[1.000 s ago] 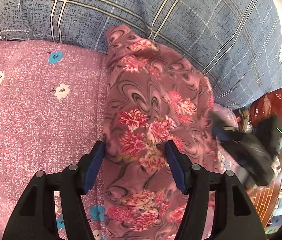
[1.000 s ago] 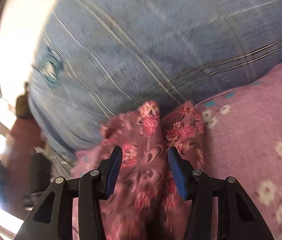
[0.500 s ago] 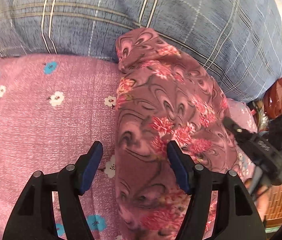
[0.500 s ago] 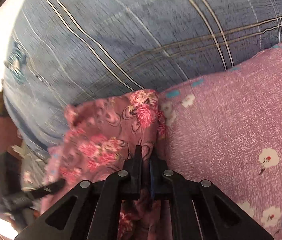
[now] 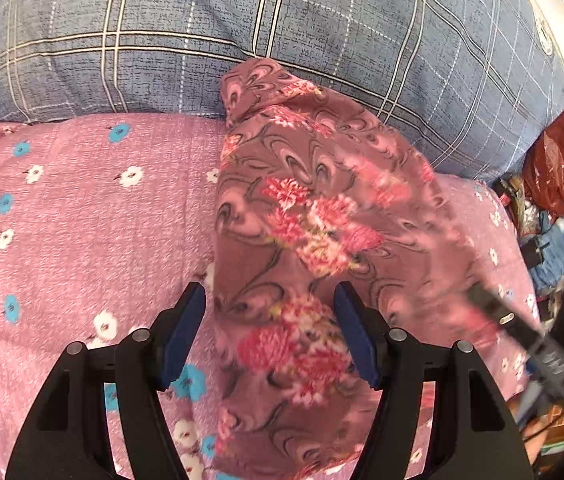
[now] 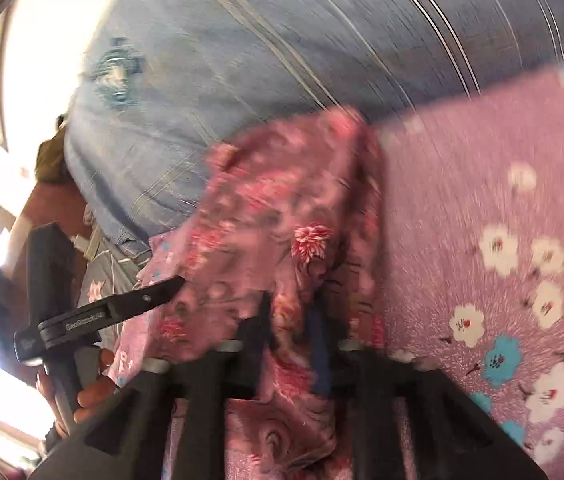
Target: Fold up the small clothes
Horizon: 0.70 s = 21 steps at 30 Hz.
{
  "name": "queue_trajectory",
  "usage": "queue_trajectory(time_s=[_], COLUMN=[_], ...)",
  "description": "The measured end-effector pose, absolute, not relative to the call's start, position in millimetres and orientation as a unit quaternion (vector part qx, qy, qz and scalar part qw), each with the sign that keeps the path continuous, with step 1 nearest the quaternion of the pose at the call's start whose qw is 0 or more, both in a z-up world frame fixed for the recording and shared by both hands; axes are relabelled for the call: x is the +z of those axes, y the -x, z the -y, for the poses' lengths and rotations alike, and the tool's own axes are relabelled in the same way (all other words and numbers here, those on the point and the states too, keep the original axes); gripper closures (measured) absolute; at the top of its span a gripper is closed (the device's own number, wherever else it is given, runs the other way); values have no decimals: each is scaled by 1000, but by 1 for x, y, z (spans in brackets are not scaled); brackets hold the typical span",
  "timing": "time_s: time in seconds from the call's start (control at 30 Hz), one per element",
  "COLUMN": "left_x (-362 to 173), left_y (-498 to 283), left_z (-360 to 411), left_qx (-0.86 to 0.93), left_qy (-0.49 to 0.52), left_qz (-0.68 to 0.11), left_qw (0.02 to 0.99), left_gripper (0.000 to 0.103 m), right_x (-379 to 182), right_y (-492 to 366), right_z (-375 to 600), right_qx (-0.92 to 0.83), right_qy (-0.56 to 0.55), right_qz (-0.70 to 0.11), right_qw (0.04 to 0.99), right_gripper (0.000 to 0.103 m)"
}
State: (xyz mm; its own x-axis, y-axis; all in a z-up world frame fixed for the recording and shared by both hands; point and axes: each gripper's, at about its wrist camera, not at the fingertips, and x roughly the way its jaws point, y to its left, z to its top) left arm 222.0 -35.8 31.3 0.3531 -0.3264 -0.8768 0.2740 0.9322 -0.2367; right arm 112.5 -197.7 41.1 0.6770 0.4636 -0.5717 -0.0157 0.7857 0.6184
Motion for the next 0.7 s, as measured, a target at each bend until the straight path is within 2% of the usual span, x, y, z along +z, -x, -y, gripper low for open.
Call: queue_trajectory(time_s=[0.07, 0.13, 0.2, 0.23, 0.3, 0.37, 0.43, 0.47, 0.5, 0.53, 0.57, 0.7], left_x=[29, 28, 32, 32, 28, 16, -3, -7, -5, 0, 7, 19], left_y=[-222, -217, -206, -201, -193, -189, -187, -186, -183, -180, -175, -163], left_z=[32, 28, 11, 3, -13, -16, -13, -12, -12, -10, -10, -15], left_qx=[-177, -176, -187, -194, -209, -217, -210, -207, -203, -211, -231, -221], left_qy=[16, 14, 32, 45, 80, 105, 115, 117, 115, 115, 122, 111], left_qz=[-540, -550, -554, -557, -570, -587, -608, -614, -609, -605, -606, -589], left_qw=[822, 817, 810, 806, 791, 772, 756, 753, 758, 759, 752, 769], left_gripper=[37, 37, 37, 37, 37, 37, 37, 39, 44, 63, 69, 68], right_x=[44, 27, 27, 37, 48, 50, 40, 33, 28, 26, 31, 73], right_y=[-107, -115, -109, -100, -80, -63, -55, -60, -62, -63, -59, -43], right_z=[202, 199, 194, 196, 204, 206, 198, 189, 184, 177, 174, 182], right_qx=[126, 78, 72, 77, 106, 114, 106, 99, 94, 98, 101, 101], right_qy=[-299, -258, -233, -253, -293, -308, -300, -289, -273, -256, -245, -251], right_qz=[-366, -422, -430, -414, -386, -377, -392, -409, -425, -436, -430, -346], right_qw=[872, 865, 869, 871, 868, 866, 863, 860, 858, 857, 863, 898], right_gripper=[93, 93, 92, 85, 79, 44, 39, 45, 59, 97, 96, 99])
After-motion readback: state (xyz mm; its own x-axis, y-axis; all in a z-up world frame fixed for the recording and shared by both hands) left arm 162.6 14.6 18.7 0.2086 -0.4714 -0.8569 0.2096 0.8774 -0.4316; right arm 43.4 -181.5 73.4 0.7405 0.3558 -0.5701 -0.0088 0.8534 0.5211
